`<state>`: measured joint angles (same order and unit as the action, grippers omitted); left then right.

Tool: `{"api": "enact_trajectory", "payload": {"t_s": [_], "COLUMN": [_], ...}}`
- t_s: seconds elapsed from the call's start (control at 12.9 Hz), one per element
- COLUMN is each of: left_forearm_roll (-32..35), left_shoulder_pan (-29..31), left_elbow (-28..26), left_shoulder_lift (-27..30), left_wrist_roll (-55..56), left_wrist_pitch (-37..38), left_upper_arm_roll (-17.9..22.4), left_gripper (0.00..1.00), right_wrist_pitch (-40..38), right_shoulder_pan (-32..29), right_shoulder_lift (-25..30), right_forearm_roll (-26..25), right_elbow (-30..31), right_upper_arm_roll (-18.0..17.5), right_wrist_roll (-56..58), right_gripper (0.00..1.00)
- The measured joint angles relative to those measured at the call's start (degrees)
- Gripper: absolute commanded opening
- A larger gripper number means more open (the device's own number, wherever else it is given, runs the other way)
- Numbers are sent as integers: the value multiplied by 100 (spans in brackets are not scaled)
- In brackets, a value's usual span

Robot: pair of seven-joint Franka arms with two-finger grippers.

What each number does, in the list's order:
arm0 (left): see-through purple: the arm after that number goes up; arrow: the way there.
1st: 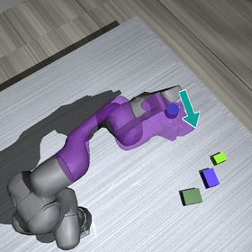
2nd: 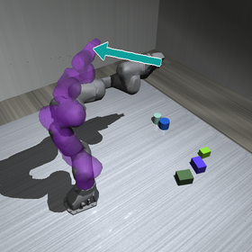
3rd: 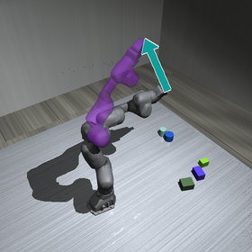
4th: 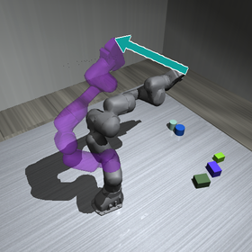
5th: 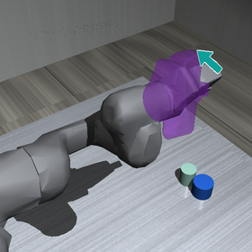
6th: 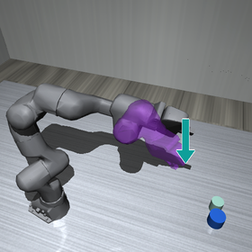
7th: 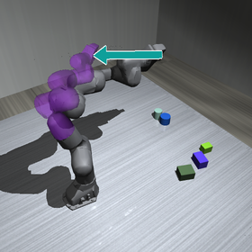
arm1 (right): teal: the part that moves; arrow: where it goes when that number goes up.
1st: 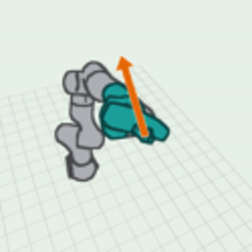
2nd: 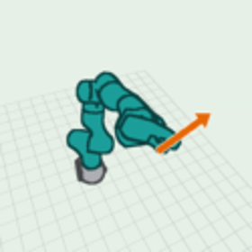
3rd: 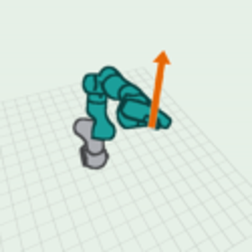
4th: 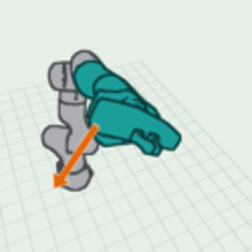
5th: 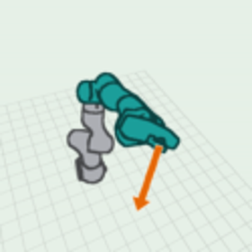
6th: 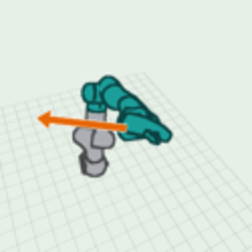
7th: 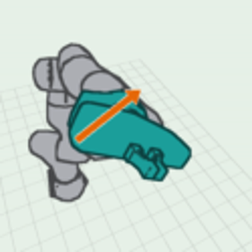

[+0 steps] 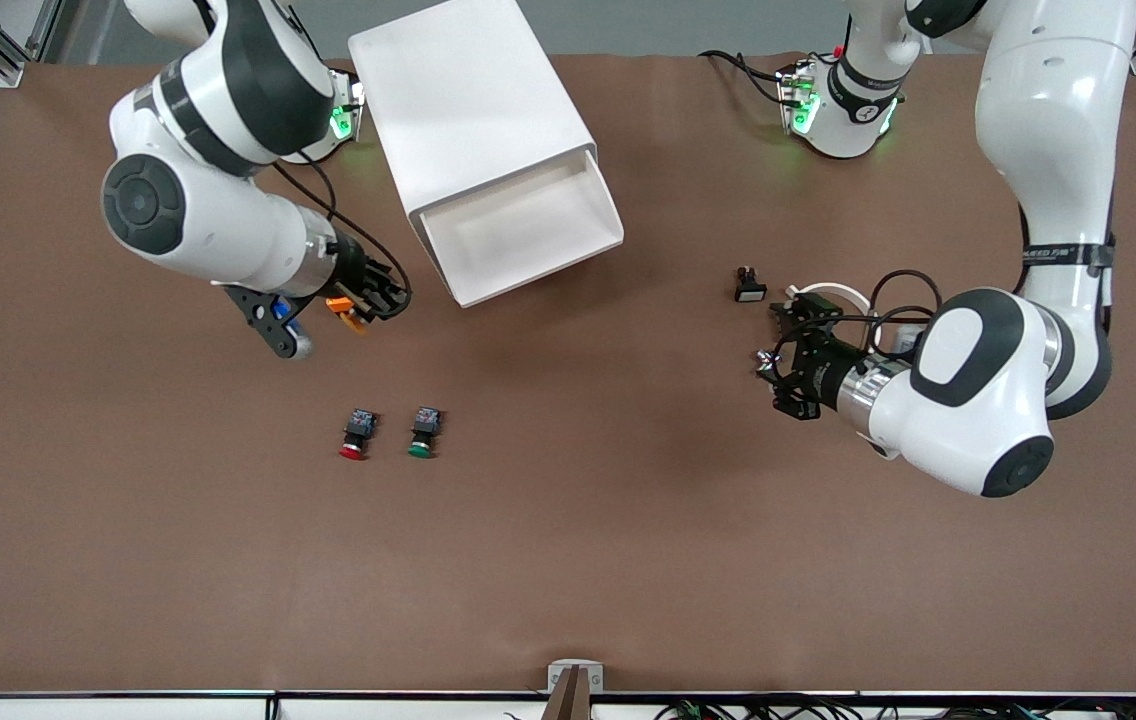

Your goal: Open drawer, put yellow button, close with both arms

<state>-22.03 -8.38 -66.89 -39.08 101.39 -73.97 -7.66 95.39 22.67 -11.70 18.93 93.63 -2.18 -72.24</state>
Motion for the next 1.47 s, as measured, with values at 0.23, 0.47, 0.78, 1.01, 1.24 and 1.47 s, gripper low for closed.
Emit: {"api": "enact_trajectory", "payload": {"t_s": [0.23,0.47,0.78,1.01,1.24,1.47], "left_forearm_roll": [450,689,1085,1264,1504,1825], "left_shoulder_pan": [-39,-38,-44,-106,-182,-172], "left_elbow": [9,14,6,-12,-12,-39], "left_shoulder_lift": [324,614,726,726,753,901], "left_wrist_roll": [-1164,-2555,-3789,-4331,-4933,-5634], "left_wrist_pitch": [-7,-9,-58,-143,-348,-573], "left_upper_arm_roll": [-6,-2,1,-29,-45,-178], "left_gripper": [99,99,100,99,99,99], "right_wrist_pitch": [314,1076,2000,2205,2348,2385], "right_shoulder_pan": [568,1135,1737,1920,2072,2118], "right_shoulder_lift": [68,138,140,140,124,74], "right_forearm_roll": [7,8,8,6,-67,-104], "right_elbow": [120,532,1078,1186,1242,1268], "right_upper_arm_roll": [-6,-9,-8,-2,0,5], "right_wrist_roll": [-1130,-1967,-2720,-3054,-3376,-3449], "right_gripper": [1,1,4,23,44,71]}}
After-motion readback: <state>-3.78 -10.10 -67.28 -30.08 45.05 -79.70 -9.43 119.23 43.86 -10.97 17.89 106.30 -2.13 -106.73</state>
